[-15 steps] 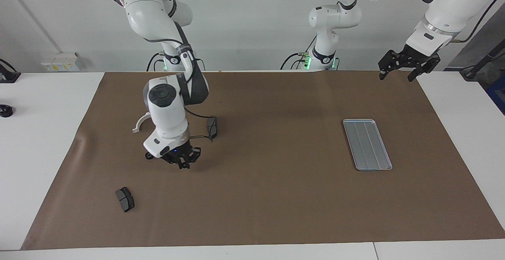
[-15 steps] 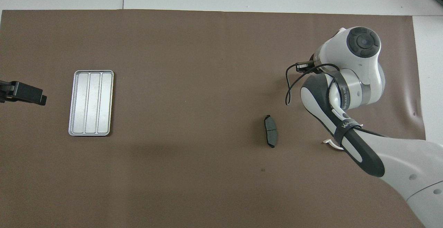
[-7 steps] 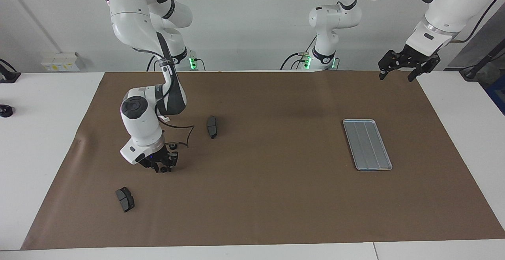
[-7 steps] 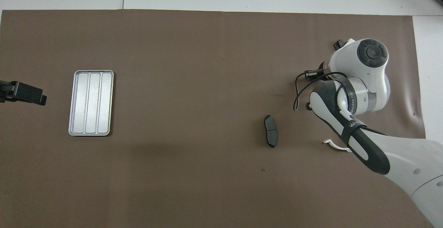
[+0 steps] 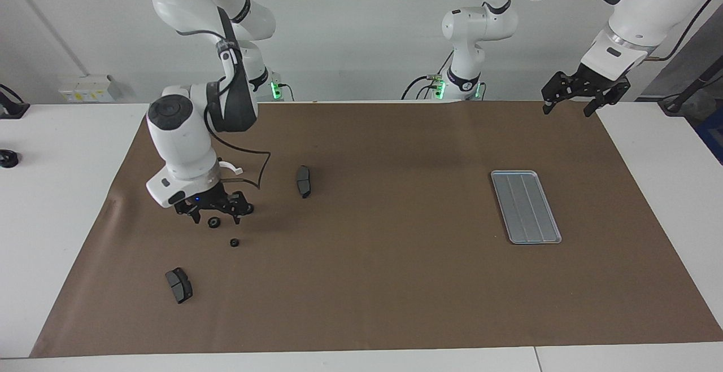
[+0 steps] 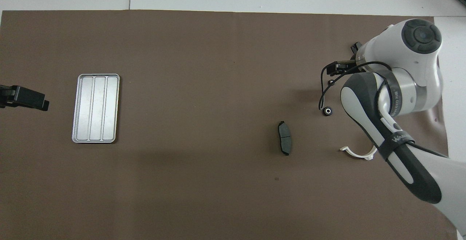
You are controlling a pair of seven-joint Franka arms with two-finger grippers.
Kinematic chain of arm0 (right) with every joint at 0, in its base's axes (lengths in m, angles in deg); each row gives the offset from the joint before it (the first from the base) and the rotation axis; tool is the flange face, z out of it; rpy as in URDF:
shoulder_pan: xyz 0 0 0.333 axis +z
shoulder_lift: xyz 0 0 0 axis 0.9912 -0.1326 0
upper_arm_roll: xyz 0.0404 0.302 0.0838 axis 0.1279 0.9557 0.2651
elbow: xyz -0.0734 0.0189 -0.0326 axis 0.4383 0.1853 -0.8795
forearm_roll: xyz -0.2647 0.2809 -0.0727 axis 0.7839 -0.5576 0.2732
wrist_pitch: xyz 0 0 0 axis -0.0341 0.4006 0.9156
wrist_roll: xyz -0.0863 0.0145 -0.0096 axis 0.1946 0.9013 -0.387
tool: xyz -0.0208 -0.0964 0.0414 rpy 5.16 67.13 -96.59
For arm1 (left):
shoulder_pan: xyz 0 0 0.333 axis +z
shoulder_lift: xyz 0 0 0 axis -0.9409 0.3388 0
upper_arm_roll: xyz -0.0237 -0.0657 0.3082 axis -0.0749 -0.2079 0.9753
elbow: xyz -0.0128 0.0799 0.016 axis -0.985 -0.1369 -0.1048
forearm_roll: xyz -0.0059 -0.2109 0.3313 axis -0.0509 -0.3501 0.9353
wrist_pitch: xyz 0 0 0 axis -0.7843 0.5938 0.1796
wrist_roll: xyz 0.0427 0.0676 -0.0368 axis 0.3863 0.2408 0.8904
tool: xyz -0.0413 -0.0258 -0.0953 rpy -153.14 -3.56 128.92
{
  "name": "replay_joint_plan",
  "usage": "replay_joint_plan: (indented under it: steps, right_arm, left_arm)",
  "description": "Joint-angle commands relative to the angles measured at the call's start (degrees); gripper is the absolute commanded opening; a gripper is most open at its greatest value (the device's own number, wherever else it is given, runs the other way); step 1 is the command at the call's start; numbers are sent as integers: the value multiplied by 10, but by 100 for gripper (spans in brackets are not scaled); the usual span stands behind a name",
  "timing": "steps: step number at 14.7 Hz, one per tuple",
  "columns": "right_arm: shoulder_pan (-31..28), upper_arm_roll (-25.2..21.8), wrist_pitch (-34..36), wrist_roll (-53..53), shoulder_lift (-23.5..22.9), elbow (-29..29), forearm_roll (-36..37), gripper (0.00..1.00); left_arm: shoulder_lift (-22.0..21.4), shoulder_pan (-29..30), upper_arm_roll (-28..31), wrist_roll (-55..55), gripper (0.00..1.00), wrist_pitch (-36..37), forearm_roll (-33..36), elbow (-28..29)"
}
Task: Place bearing gear from tray to pile
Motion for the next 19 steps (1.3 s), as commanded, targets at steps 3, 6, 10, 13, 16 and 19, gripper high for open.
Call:
replay_joint_plan:
  steps: [3,6,10,13,16,19]
  right_arm:
    - [-19,2,75,-9,96,-4,-34,100]
    - [-38,0,132,-8,146,-4,-38,100]
    - [-21,-53,231,0,205,-2,-59,100]
    - [9,-94,260,15,230,-12,-60,100]
    - [9,-100,280,39,215,3,-59,100]
    - [10,-100,273,42,212,7,-59,100]
  left_arm:
    - [-11,7,-4,-4,100,1,2,11]
    - [-11,7,-4,-4,100,1,2,11]
    - [-10,7,-4,-4,100,1,2,11]
    - [-11,7,-4,-4,100,2,2,11]
    - [-11,7,-4,-4,100,1,2,11]
    - [-11,7,-4,-4,100,2,2,11]
